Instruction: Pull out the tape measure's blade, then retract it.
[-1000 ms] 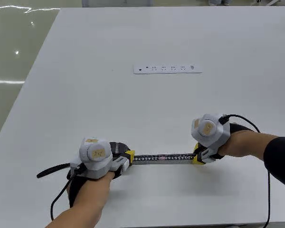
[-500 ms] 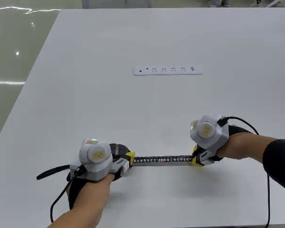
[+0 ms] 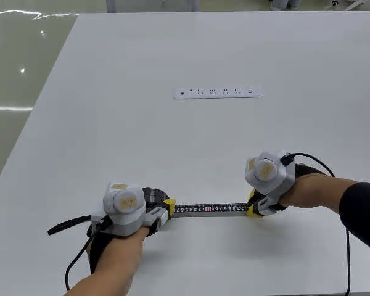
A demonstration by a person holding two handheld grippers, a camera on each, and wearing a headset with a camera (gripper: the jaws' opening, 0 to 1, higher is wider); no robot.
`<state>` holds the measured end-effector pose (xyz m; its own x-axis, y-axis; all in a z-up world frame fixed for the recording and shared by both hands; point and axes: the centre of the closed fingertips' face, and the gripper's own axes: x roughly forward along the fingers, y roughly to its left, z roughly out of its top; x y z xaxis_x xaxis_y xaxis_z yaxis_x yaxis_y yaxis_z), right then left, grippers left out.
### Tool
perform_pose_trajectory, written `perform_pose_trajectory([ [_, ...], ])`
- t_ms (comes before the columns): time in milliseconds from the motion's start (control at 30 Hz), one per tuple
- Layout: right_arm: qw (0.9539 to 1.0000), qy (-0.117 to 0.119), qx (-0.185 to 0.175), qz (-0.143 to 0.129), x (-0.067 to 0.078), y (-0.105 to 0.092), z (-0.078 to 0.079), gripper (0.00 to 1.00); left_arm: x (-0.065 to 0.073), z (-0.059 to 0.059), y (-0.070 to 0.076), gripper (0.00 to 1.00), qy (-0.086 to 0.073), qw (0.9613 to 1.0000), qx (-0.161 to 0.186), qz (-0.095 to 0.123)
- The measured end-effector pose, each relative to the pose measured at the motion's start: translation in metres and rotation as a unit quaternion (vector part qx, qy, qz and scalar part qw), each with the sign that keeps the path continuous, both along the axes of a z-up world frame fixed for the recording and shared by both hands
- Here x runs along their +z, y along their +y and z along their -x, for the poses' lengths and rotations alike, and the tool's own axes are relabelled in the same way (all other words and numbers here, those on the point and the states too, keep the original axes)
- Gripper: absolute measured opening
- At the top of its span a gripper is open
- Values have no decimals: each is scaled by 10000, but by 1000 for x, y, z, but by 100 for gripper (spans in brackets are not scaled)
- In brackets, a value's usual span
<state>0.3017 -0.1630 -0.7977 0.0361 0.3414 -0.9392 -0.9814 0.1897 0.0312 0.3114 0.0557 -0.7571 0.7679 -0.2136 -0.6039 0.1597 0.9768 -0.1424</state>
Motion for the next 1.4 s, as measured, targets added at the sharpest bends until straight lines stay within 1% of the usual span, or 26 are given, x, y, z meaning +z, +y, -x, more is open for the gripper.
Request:
perform_pose_trajectory([
  [600, 10000, 20, -24, -33, 0, 5, 0, 11, 0, 0, 0, 59, -3, 10000, 6, 6],
  [1400, 10000, 45, -51, -73, 0, 11, 0, 11, 0, 0, 0, 58, 50, 10000, -9, 57],
])
